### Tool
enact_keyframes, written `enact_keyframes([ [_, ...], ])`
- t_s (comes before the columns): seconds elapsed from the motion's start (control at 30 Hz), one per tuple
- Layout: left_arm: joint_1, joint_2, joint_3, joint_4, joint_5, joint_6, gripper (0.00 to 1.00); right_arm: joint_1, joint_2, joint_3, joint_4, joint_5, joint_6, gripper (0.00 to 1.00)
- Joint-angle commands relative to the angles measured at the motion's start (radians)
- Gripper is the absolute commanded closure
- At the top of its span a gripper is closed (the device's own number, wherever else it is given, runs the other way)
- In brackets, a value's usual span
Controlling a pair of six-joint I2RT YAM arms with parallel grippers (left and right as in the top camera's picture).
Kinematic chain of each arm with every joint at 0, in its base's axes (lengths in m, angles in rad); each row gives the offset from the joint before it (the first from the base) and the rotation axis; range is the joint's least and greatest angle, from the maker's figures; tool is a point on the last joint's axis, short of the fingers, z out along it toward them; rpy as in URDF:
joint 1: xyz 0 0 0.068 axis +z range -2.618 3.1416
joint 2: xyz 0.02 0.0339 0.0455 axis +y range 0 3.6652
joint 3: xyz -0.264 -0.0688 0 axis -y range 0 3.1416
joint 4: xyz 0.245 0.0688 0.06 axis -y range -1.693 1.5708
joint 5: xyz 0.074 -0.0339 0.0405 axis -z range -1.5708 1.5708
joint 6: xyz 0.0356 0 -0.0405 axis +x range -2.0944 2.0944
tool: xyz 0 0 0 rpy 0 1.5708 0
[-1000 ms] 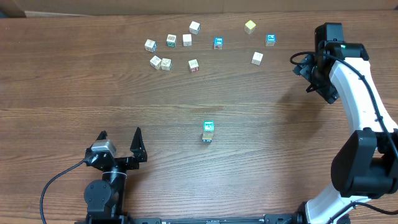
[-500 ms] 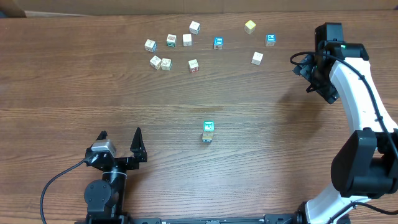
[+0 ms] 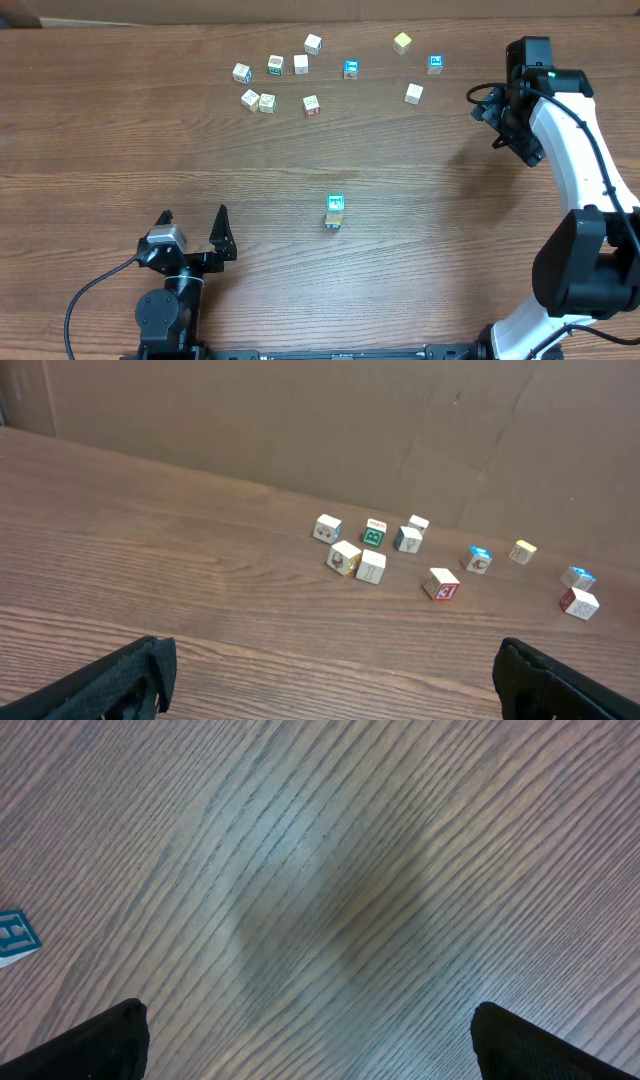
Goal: Form a tower
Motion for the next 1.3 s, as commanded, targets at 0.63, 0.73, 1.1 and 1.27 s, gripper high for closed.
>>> enact_keyframes([
  [0.63, 0.008, -0.013, -0.003, -0.001, 0.014, 0.005, 0.01, -0.003, -0.010, -0.016, 0.049, 0.008, -0.119, 0.00],
  [0.73, 0.008, -0.013, -0.003, -0.001, 0.014, 0.005, 0.01, 0.007, -0.029, -0.074, 0.183, -0.066, -0.257, 0.00],
  [1.1, 0.008, -0.012, -0.003, -0.001, 0.014, 0.005, 0.00, 0.013, -0.235, -0.458, 0.535, -0.249, -0.554, 0.00],
  [1.27, 0.008, -0.013, -0.003, -0.001, 0.014, 0.005, 0.00, 0.013, -0.376, -0.662, 0.663, -0.250, -0.555, 0.00],
])
